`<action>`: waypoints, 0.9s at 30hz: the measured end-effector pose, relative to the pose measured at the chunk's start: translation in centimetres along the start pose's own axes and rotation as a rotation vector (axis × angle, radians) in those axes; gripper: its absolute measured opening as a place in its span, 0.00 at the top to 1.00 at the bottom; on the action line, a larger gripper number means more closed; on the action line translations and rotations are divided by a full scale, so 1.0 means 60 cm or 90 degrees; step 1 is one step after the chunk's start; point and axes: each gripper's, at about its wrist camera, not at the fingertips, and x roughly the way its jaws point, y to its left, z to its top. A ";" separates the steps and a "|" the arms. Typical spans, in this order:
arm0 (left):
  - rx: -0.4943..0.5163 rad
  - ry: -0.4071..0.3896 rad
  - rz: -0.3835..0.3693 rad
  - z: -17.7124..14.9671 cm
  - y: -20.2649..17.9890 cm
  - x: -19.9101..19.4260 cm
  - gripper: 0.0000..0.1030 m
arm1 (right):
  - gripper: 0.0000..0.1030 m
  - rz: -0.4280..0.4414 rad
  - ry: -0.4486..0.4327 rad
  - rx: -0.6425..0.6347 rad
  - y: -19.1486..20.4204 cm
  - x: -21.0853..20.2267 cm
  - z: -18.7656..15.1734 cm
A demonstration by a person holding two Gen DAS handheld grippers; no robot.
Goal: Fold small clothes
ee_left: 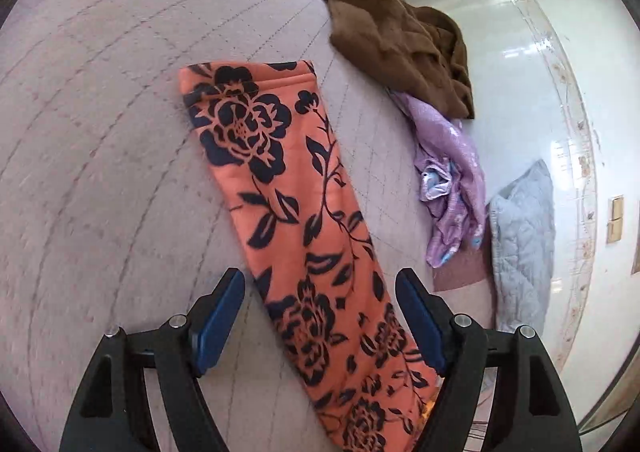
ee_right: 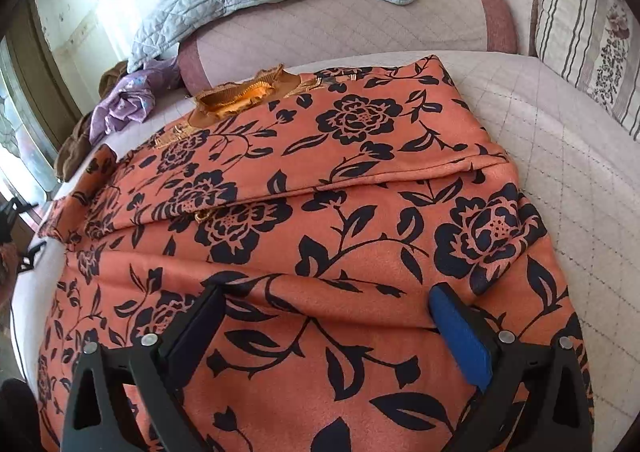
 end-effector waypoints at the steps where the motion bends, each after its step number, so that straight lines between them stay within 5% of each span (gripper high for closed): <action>1: 0.002 -0.007 0.007 0.004 0.000 0.004 0.28 | 0.00 -0.005 0.002 -0.004 0.002 0.001 0.000; 3: 0.006 -0.012 0.044 0.009 -0.003 0.000 0.43 | 0.00 -0.009 0.004 -0.008 0.002 0.001 -0.001; 5: 0.025 -0.003 0.140 0.019 -0.012 0.009 0.95 | 0.00 -0.008 0.003 -0.006 0.001 0.000 -0.001; 8: 0.059 -0.001 0.191 0.023 -0.037 0.006 0.96 | 0.00 -0.002 0.001 -0.002 0.000 0.000 -0.001; 11: 0.210 -0.065 0.200 -0.020 -0.141 -0.032 0.96 | 0.00 0.006 -0.003 0.005 -0.002 0.000 -0.001; 14: 0.388 -0.110 0.115 -0.129 -0.293 -0.090 0.96 | 0.00 0.024 -0.011 0.019 -0.009 -0.004 -0.003; 18: 0.570 -0.090 -0.036 -0.326 -0.462 -0.132 0.96 | 0.00 0.057 -0.024 0.045 -0.022 -0.009 -0.004; 22: 0.680 0.001 -0.124 -0.522 -0.549 -0.104 0.94 | 0.00 0.084 -0.034 0.066 -0.032 -0.014 -0.004; 24: 0.765 0.066 -0.117 -0.603 -0.559 -0.061 0.70 | 0.00 0.098 -0.039 0.077 -0.038 -0.016 -0.005; 25: 0.810 0.119 -0.085 -0.648 -0.551 -0.024 0.37 | 0.00 0.103 -0.040 0.081 -0.039 -0.017 -0.005; 26: 0.836 0.152 -0.054 -0.671 -0.538 0.006 0.27 | 0.01 0.107 -0.042 0.084 -0.041 -0.017 -0.005; 27: 0.851 0.161 -0.018 -0.685 -0.519 0.029 0.27 | 0.00 0.113 -0.043 0.088 -0.043 -0.018 -0.005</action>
